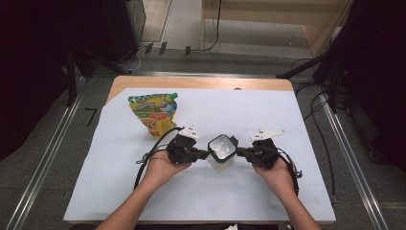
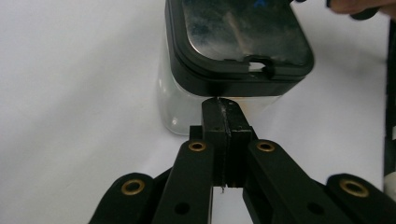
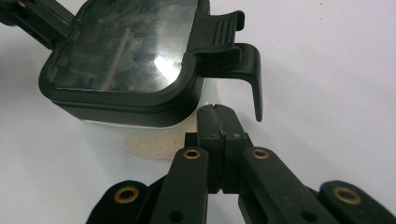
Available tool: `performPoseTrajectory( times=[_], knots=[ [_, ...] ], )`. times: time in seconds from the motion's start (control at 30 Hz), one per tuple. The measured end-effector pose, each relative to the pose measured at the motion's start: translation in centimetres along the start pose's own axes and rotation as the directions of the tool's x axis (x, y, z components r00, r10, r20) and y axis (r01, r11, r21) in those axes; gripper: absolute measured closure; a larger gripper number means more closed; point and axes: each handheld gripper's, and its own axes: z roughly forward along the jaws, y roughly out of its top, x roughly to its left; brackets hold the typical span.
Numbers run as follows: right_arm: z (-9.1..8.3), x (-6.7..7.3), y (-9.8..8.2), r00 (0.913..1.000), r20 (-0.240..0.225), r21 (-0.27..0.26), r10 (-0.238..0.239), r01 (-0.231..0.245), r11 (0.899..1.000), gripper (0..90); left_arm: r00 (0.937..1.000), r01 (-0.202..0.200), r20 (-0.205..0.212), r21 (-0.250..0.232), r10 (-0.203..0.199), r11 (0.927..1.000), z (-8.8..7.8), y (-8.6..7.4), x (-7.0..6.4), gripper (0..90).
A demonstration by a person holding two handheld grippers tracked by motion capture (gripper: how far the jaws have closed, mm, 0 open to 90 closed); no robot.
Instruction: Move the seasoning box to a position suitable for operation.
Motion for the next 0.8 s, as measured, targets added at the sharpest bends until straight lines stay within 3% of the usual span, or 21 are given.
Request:
performPoseTrajectory(
  times=[0.33, 0.8],
  knots=[
    [0.1, 0.3, 0.1, 0.9998, 0.020, 0.004, 0.002, -0.002, 1.000, 90.0, 1.0000, 0.004, -0.004, -0.001, -0.004, 1.0000, 0.1, 0.0, 0.0, 90.0],
    [0.0, 1.6, -0.1, 0.9998, -0.003, 0.024, -0.019, 0.019, 1.000, 90.0, 0.9994, 0.030, -0.017, 0.003, -0.030, 0.9996, -0.4, -0.1, 1.0, 90.0]
  ],
)
